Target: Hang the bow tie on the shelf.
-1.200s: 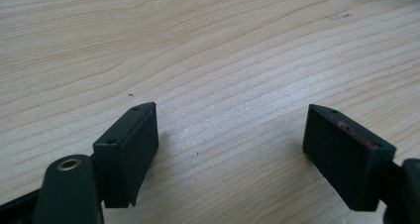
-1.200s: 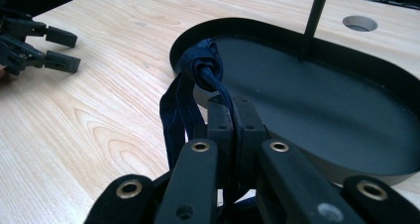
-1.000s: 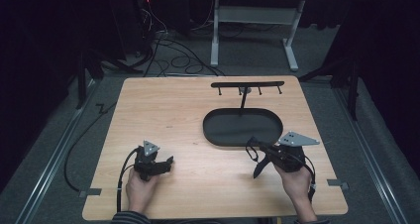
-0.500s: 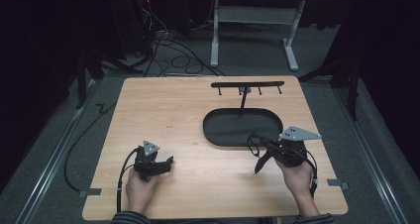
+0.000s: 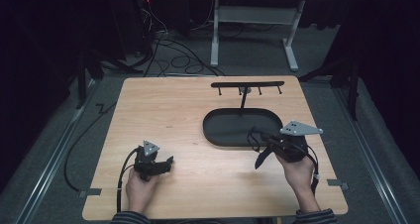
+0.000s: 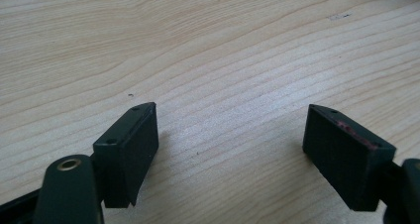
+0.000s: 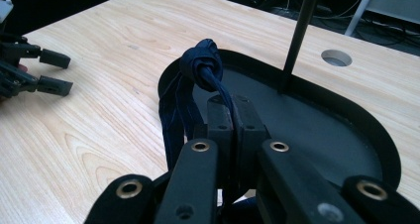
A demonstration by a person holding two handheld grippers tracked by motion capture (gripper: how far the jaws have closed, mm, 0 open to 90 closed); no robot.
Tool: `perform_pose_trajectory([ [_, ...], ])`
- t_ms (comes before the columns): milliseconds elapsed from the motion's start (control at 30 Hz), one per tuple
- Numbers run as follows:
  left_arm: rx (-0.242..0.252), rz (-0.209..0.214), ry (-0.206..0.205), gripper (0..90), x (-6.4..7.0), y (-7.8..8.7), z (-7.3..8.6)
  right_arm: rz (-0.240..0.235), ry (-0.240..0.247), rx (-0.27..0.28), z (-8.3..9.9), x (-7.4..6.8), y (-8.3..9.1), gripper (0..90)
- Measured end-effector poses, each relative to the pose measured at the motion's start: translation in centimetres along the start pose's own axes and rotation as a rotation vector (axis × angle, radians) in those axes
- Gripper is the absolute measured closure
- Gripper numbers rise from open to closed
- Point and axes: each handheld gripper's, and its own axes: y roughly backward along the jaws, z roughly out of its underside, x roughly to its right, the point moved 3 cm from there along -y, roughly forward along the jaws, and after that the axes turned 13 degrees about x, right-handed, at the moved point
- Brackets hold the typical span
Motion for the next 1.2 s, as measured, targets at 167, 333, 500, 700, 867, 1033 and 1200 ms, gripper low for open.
perform_pose_trajectory([
  [167, 0.0, 0.0, 0.0, 22.1, 0.0, 0.0, 0.0, 0.0, 0.0, 0.005, -0.2, 0.2, 0.0, 89.8],
  [333, 0.0, 0.0, 0.0, 22.1, 0.0, 0.0, 0.0, 0.003, -0.005, -0.005, -0.6, 0.5, 0.0, 89.8],
  [500, 0.0, 0.0, 0.0, 22.1, 0.0, 0.0, 0.0, 0.002, -0.011, -0.006, -0.8, 0.8, -0.1, 89.8],
  [700, 0.0, 0.0, 0.0, 22.1, 0.0, 0.0, 0.0, 0.003, -0.016, -0.007, -1.2, 1.1, -0.2, 89.8],
  [867, 0.0, 0.0, 0.0, 22.1, 0.0, 0.0, 0.0, 0.006, -0.013, -0.002, -1.8, 1.3, -0.3, 89.8],
  [1033, 0.0, 0.0, 0.0, 22.1, 0.0, 0.0, 0.0, 0.01, -0.021, 0.001, -2.3, 1.8, -0.6, 89.8],
  [1200, 0.0, 0.0, 0.0, 22.1, 0.0, 0.0, 0.0, 0.017, -0.019, -0.005, -2.6, 2.3, -1.2, 89.8],
])
